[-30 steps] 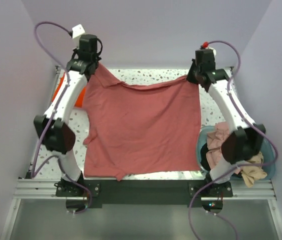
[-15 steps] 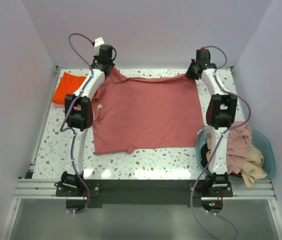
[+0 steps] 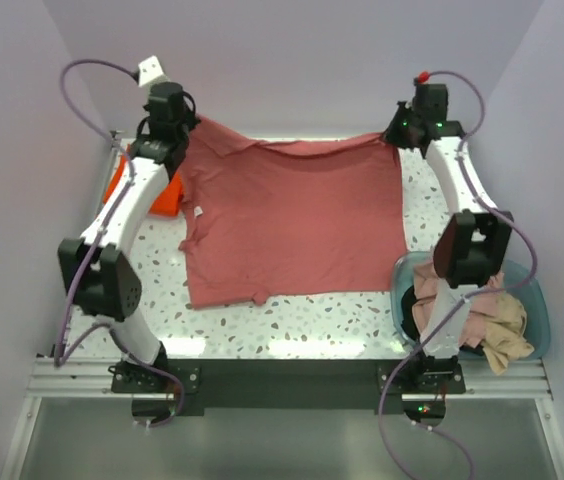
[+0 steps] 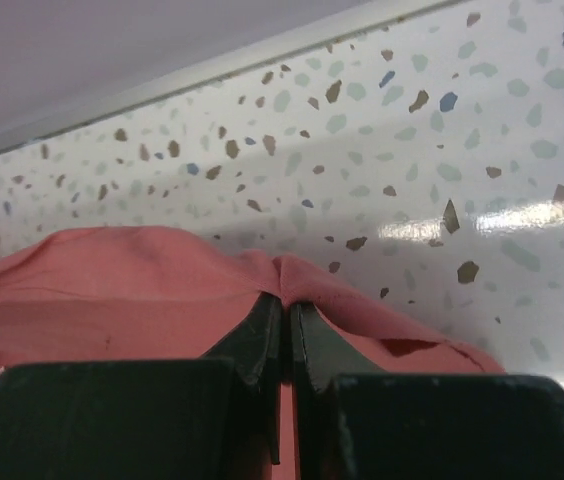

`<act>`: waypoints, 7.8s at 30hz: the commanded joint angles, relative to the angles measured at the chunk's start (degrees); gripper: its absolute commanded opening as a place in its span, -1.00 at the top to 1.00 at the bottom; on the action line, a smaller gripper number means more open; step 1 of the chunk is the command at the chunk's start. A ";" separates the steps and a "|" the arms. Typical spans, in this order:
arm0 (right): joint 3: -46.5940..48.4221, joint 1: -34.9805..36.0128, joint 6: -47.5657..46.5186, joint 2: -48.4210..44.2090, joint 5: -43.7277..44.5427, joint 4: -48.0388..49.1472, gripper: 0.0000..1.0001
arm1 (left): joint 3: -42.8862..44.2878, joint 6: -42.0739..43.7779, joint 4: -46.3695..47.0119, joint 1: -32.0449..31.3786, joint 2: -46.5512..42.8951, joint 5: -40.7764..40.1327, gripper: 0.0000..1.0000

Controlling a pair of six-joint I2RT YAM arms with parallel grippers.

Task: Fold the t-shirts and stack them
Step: Fold the tshirt

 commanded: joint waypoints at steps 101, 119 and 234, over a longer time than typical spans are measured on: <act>-2.02 -1.67 -10.65 1.05 2.44 -3.56 1.00 | -39.15 -23.09 -13.66 -3.26 -30.21 2.50 1.00; -10.37 -1.67 -13.38 0.51 6.73 -5.48 0.75 | -54.53 -43.06 -36.78 -11.26 -37.33 1.00 0.25; -70.83 26.28 33.72 -44.30 28.27 3.47 -0.97 | -67.63 -20.38 -12.37 -3.87 -33.20 20.77 -0.59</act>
